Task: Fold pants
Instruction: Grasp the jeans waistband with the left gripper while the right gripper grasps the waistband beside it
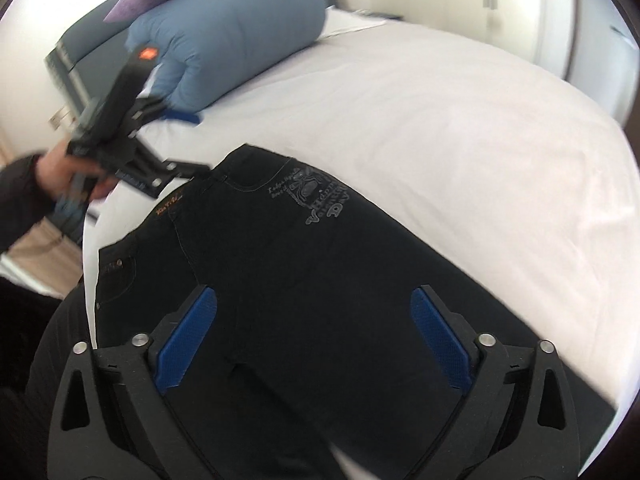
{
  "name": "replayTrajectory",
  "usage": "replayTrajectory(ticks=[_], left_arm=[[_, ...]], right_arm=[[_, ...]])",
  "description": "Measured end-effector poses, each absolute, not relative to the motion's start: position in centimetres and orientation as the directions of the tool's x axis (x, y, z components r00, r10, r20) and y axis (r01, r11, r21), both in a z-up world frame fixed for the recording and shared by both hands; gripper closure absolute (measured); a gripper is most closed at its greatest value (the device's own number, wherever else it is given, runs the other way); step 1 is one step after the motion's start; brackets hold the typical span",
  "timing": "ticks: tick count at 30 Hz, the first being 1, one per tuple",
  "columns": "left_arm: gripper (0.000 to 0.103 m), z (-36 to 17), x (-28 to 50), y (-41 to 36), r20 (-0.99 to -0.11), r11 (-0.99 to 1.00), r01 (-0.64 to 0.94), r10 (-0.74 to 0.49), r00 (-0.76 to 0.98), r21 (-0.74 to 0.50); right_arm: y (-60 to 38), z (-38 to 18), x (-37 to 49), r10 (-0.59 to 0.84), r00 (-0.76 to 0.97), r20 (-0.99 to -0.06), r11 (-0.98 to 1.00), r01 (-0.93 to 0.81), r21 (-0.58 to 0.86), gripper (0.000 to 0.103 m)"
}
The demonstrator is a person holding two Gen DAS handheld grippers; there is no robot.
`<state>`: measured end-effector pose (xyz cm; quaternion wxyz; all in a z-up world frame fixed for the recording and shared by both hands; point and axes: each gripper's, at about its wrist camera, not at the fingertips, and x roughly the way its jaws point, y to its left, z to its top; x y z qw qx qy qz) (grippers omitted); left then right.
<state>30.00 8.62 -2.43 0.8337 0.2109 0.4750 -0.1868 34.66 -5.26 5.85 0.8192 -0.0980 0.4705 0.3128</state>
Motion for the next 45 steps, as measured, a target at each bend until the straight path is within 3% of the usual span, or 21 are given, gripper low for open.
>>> replayTrajectory(ticks=[3, 6, 15, 19, 21, 23, 24, 36, 44, 45], left_arm=[[0.001, -4.5, 34.1, 8.0, -0.919, 0.752, 0.642, -0.132, 0.371, 0.151], [0.013, -6.6, 36.1, 7.1, -0.956, 0.671, 0.733, -0.126, 0.264, 0.114], [0.016, -10.4, 41.6, 7.9, -0.984, 0.634, 0.773, -0.144, 0.106, -0.009], [0.028, -12.7, 41.2, 7.7, -0.992, 0.615, 0.787, -0.125, 0.037, -0.048], [0.045, -12.6, 41.1, 7.7, -0.988, 0.615, 0.784, -0.155, 0.02, -0.081], [0.088, -12.3, 40.8, 7.5, -0.986, 0.616, 0.785, -0.161, 0.035, -0.072], [0.096, -12.2, 40.3, 7.2, -0.988, 0.612, 0.789, -0.147, 0.055, -0.047], [0.098, -5.9, 30.9, 9.1, -0.931, 0.563, 0.817, -0.215, 0.295, 0.129], [0.098, -3.8, 31.4, 9.6, -0.906, 0.57, 0.808, -0.249, 0.344, 0.15], [0.098, -3.9, 31.2, 9.6, -0.906, 0.569, 0.809, -0.248, 0.344, 0.151]], right_arm=[[-5.0, 4.3, 39.1, 0.433, 0.283, -0.856, 0.743, -0.65, 0.16, 0.029], [-4.9, 2.4, 42.2, 0.431, 0.239, -0.87, 0.718, -0.675, 0.17, 0.04], [-4.5, -1.9, 46.1, 0.459, 0.131, -0.879, 0.643, -0.731, 0.228, 0.042], [-3.7, -3.1, 45.6, 0.454, 0.109, -0.884, 0.629, -0.742, 0.232, 0.048], [-3.8, -3.4, 45.9, 0.454, 0.102, -0.885, 0.621, -0.748, 0.232, 0.055], [-3.8, -3.5, 46.4, 0.445, 0.096, -0.89, 0.613, -0.758, 0.225, 0.059], [-3.6, -3.4, 46.7, 0.44, 0.097, -0.893, 0.611, -0.761, 0.218, 0.059], [-0.9, -3.0, 49.1, 0.417, 0.108, -0.902, 0.59, -0.787, 0.179, 0.06], [0.4, -4.6, 51.1, 0.384, 0.034, -0.923, 0.582, -0.784, 0.214, 0.06], [0.6, -4.8, 51.2, 0.378, 0.033, -0.925, 0.582, -0.786, 0.21, 0.065]])
